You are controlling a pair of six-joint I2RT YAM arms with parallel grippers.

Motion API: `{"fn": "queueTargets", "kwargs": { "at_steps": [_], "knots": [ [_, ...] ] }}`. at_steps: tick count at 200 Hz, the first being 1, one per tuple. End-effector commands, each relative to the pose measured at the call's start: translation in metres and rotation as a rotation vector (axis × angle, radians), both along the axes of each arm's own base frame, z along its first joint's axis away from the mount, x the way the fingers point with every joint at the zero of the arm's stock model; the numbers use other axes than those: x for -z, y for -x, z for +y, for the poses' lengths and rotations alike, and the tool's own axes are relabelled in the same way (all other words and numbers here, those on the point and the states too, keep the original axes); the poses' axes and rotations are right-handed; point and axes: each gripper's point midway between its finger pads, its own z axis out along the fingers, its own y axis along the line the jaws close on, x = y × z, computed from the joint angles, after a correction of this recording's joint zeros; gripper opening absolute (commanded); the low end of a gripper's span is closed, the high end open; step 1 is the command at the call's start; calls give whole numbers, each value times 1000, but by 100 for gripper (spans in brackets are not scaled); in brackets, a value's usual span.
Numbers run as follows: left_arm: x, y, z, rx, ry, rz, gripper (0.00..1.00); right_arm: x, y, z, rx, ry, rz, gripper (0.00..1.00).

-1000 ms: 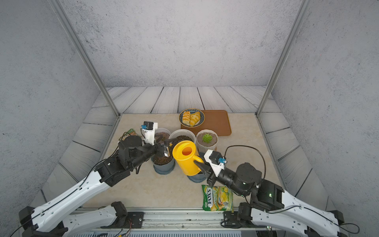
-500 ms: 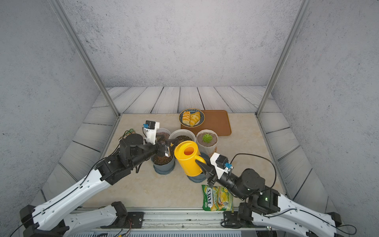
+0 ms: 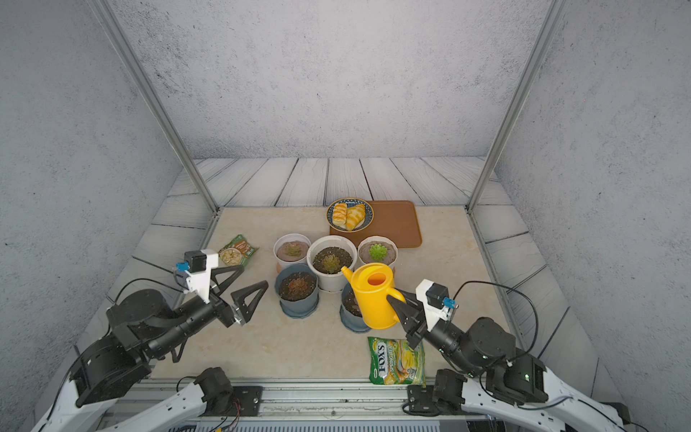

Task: Water the succulent around the soil edge
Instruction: Water the soil of the potted plant with water.

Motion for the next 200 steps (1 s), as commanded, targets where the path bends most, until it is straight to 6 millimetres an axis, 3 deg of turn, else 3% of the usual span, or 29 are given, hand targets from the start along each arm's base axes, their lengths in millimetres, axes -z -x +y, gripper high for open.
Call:
{"fn": "queueTargets", "kwargs": {
  "at_steps": [1, 29, 78, 200],
  "knots": [
    [64, 9, 3, 34, -128, 101, 98, 25, -6, -20, 88, 82, 88, 0],
    [91, 18, 9, 53, -170, 123, 98, 45, -9, -19, 106, 176, 133, 0],
    [101, 18, 20, 12, -189, 108, 98, 74, -13, 7, 83, 408, 216, 0],
    [109, 19, 21, 16, -209, 136, 98, 77, -28, 48, 50, 616, 336, 0]
  ]
}}
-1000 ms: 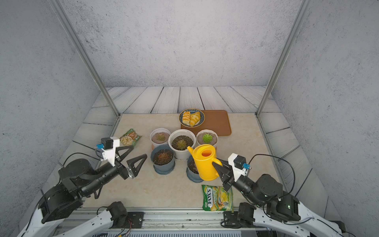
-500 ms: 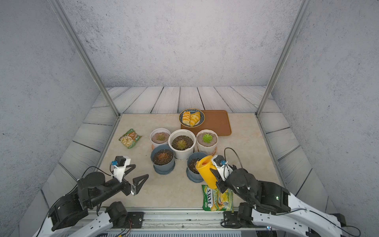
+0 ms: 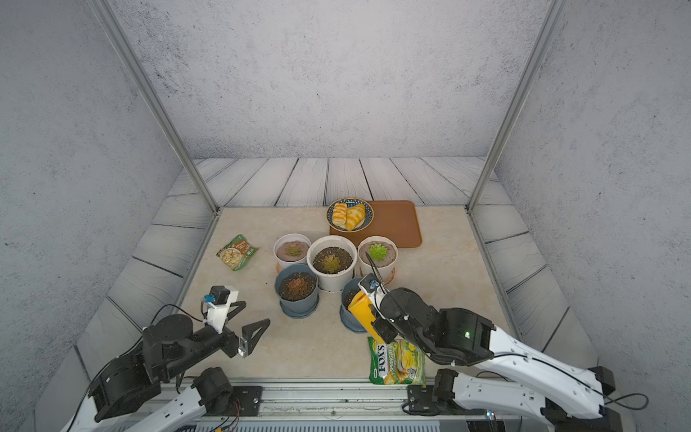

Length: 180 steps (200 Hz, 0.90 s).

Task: Water the succulent around the soil edge
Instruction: Water the soil of the potted plant with water.

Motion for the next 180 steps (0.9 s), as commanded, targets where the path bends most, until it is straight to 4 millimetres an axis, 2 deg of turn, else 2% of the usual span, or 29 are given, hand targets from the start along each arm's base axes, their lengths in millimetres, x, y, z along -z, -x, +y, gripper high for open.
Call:
{"fn": "queueTargets", "kwargs": {
  "at_steps": [1, 60, 134, 180],
  "knots": [
    [2, 0, 0, 7, -12, 4, 98, -8, -1, 7, -12, 4, 25, 0],
    [2, 2, -4, 29, -8, 5, 98, -9, -20, 23, -9, 81, 65, 0],
    [1, 6, -6, 54, 0, 3, 98, -12, -46, 42, -24, 88, 104, 0],
    [-1, 8, -5, 59, 13, -11, 98, -9, -66, 38, 32, 124, 101, 0]
  ]
}}
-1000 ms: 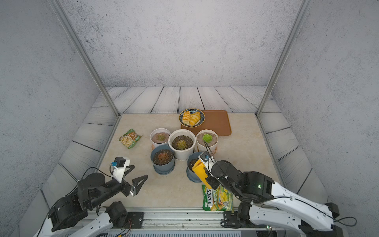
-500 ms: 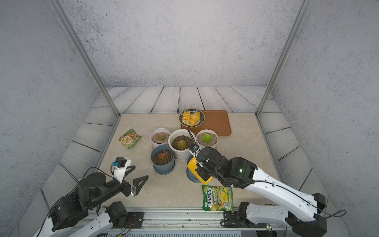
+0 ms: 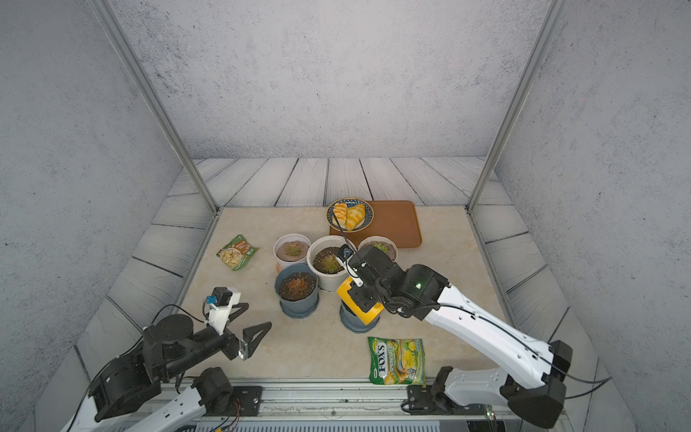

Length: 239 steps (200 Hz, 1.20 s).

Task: Water the succulent around the soil edge
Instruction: Water the soil of the potted plant with water.

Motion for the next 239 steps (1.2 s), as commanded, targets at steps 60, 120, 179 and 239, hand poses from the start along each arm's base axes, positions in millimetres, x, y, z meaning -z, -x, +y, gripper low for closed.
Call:
{"fn": "queueTargets", "kwargs": {
  "at_steps": [60, 120, 179, 239],
  "knots": [
    [-1, 4, -3, 34, 10, -13, 98, -9, -22, -17, 66, 63, -51, 0],
    [0, 3, -4, 34, 6, -9, 98, -13, -25, -35, 109, 112, -77, 0],
    [2, 3, -6, 42, 4, -2, 98, -18, -13, -52, 127, 129, -62, 0],
    [1, 3, -6, 40, 3, -4, 98, -19, 1, -68, 139, 136, -29, 0]
  ]
}}
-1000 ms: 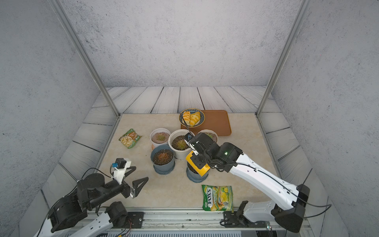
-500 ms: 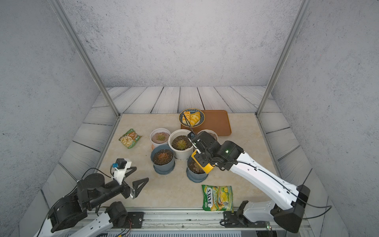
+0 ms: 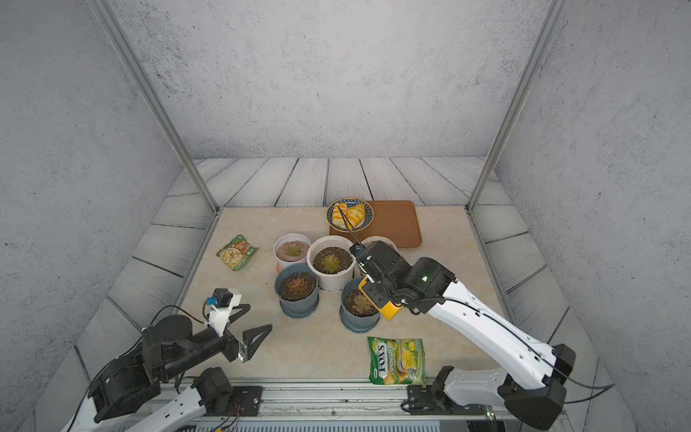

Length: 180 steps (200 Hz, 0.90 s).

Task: Water the succulent around the soil edge
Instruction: Water the soil of the potted plant with water.

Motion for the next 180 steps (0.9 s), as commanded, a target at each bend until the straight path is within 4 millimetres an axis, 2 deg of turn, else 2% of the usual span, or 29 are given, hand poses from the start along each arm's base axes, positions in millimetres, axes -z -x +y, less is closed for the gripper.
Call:
{"fn": "queueTargets", "kwargs": {
  "at_steps": [1, 61, 108, 180],
  "knots": [
    [2, -1, -2, 5, -6, -6, 99, -18, 8, -15, 26, -31, -20, 0],
    [3, -2, -2, 3, -10, -4, 98, -25, 36, -20, -16, -97, 63, 0],
    [3, -3, -1, -4, -11, -5, 98, -26, 51, -26, -42, -104, 108, 0],
    [4, -4, 1, -16, -15, -4, 98, -28, 63, 3, -132, -234, 175, 0]
  ]
}}
